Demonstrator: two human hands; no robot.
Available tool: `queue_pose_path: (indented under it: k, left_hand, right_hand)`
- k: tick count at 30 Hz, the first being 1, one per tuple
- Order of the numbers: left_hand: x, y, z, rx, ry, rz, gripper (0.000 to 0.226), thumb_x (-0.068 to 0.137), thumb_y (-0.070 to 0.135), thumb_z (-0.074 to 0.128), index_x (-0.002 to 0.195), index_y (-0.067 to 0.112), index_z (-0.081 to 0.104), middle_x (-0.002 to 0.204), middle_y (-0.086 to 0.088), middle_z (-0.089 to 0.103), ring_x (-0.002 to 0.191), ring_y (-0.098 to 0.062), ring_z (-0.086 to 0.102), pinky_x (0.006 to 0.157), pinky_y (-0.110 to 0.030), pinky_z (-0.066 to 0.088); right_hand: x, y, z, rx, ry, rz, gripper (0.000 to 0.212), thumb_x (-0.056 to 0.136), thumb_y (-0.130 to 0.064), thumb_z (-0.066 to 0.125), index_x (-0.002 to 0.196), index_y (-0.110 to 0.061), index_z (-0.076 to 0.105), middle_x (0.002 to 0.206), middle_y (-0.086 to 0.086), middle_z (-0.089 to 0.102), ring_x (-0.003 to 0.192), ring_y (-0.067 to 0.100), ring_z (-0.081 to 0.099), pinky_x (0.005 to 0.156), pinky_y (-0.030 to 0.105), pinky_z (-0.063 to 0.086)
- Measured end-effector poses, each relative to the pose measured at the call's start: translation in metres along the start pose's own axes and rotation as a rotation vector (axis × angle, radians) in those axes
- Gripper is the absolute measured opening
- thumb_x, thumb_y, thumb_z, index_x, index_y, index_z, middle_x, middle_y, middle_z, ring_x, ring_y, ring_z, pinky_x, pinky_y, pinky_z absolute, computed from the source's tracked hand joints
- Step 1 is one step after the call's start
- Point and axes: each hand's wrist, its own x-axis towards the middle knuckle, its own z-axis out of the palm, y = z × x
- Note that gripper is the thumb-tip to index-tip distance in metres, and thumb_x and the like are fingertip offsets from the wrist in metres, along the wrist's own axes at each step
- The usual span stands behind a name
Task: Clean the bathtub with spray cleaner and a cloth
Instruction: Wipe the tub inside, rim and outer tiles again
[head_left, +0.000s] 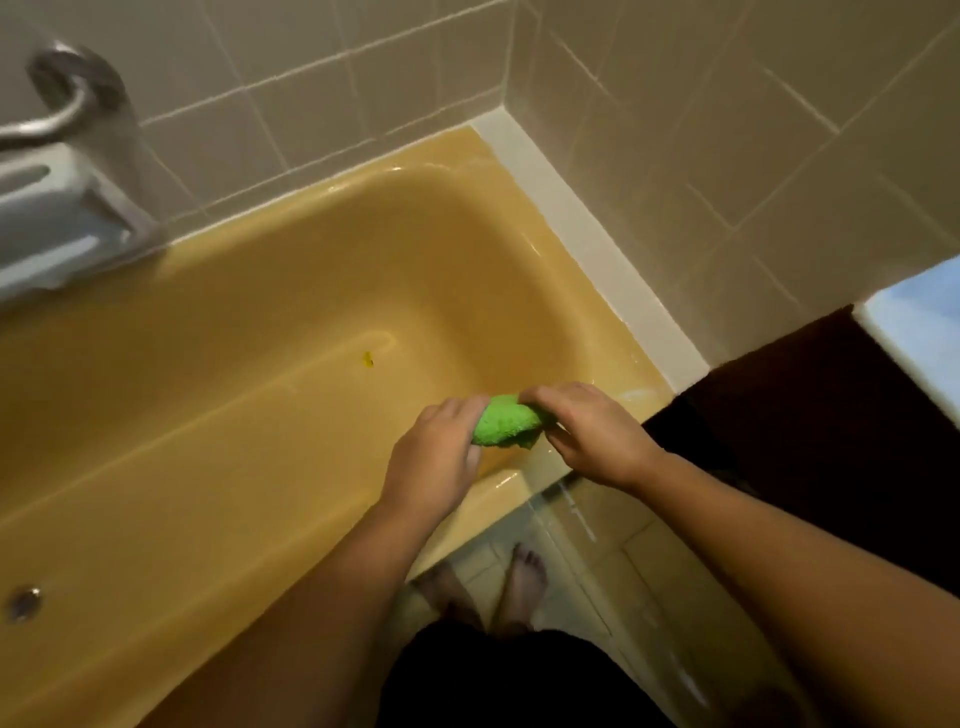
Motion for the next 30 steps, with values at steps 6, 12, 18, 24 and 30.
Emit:
queue_pose_path:
  k: [6,12,18,24,30]
  left_hand:
    - [0.039,-0.021,0.085,-0.097,0.007,-0.189,0.056,0.089,0.014,0.062,0.14,0.032,0.046,0.135,0.003,0.051,0.099,-0.031,0.064,0.071,-0.043,0.054]
    - [0.059,-0.047,0.159,-0.364,-0.268,-0.341,0.04,0.097,0.023,0.063,0.132,0.032,0.047,0.109,0.002,0.057,0.098,-0.031,0.063,0.068,-0.035,0.045]
    - [0.054,-0.082,0.17,-0.95,-0.49,-0.42,0.044,0.082,0.038,0.072,0.124,0.046,0.058,0.12,0.014,0.069,0.112,-0.008,0.065,0.094,-0.03,0.052]
    - [0.053,-0.117,0.183,-0.877,-0.642,-0.605,0.038,0.109,0.026,0.048,0.147,0.028,0.05,0.147,0.009,0.057,0.133,-0.009,0.051,0.101,-0.022,0.036]
    - [0.074,-0.133,0.212,-0.616,-0.832,-0.544,0.049,0.112,0.045,0.028,0.153,0.024,0.044,0.161,-0.001,0.042,0.144,-0.017,0.042,0.112,-0.024,0.029]
  right_hand:
    - [0.041,0.068,0.052,-0.03,-0.103,-0.032,0.043,0.081,0.004,0.069,0.121,-0.012,0.064,0.107,0.004,0.07,0.094,0.022,0.058,0.078,0.026,0.036]
    - [0.07,0.113,0.096,0.121,-0.5,0.027,0.033,0.075,-0.036,0.067,0.105,-0.026,0.057,0.098,-0.014,0.059,0.094,0.017,0.057,0.08,0.03,0.042]
    - [0.116,0.123,0.117,0.112,-0.776,-0.099,0.047,0.109,-0.046,0.038,0.149,-0.025,0.053,0.146,-0.007,0.058,0.138,0.009,0.044,0.115,0.028,0.03]
    - [0.121,0.135,0.13,0.087,-1.046,-0.199,0.071,0.096,-0.07,0.014,0.161,-0.044,0.027,0.169,-0.015,0.024,0.155,-0.001,0.014,0.127,0.025,0.011]
    - [0.149,0.134,0.158,0.032,-1.173,-0.157,0.062,0.103,-0.064,0.028,0.161,-0.041,0.028,0.164,-0.02,0.029,0.149,-0.004,0.017,0.108,0.0,0.006]
